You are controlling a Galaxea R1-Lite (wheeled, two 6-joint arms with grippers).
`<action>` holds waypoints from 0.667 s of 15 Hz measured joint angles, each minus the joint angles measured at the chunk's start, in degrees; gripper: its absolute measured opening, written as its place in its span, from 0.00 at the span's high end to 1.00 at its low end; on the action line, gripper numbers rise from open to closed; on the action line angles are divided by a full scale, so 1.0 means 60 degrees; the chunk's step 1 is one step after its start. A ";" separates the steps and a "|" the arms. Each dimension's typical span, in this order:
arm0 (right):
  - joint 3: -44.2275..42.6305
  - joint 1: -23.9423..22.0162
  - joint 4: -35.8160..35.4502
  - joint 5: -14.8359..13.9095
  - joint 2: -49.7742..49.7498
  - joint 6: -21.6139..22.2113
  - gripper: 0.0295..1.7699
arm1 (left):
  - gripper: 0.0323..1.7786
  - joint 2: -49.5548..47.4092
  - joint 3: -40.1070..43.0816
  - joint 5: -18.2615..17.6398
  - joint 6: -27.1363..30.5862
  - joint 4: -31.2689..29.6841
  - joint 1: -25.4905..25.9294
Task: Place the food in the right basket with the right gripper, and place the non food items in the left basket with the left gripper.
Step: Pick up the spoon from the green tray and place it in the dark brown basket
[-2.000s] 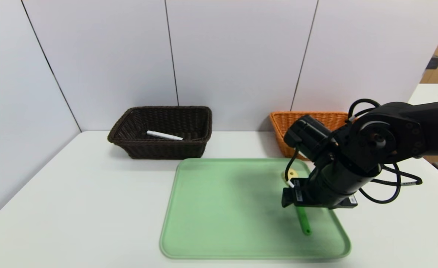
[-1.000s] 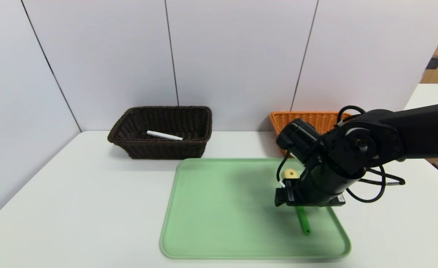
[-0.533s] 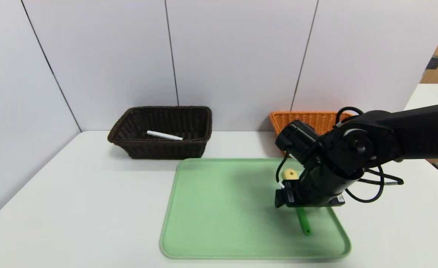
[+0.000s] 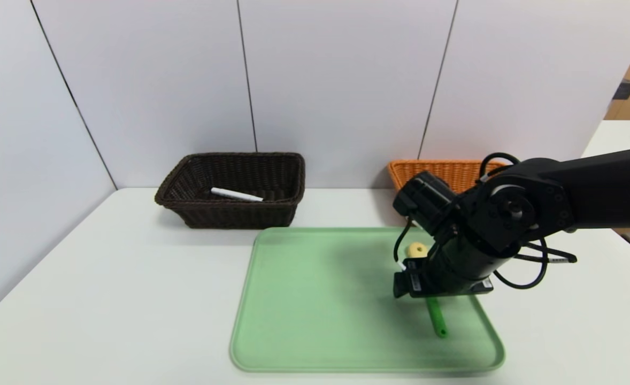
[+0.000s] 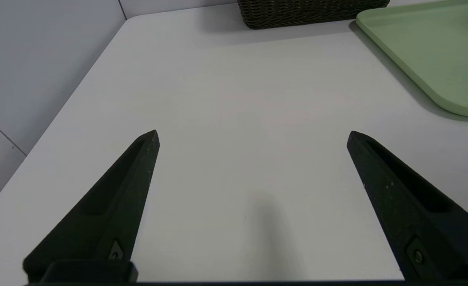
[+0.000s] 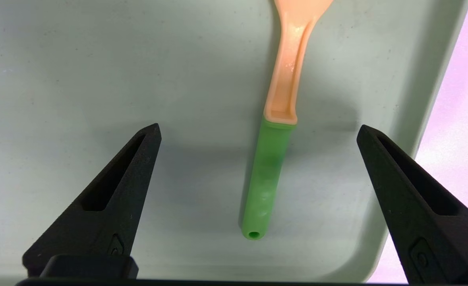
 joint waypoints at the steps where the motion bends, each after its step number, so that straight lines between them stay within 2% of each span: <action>1: 0.0000 0.0008 0.0000 0.0000 0.0006 0.0000 0.04 | 0.05 0.0000 0.0000 0.0004 -0.0004 -0.0004 0.0000; 9: 0.0024 0.0063 0.0014 0.0014 0.0075 0.0028 0.04 | 0.05 0.0000 0.0000 0.0000 -0.0004 -0.0004 0.0000; 10: 0.0022 0.0053 0.0008 0.0018 0.0079 0.0047 0.11 | 0.05 0.0000 0.0000 0.0000 0.0000 -0.0004 0.0000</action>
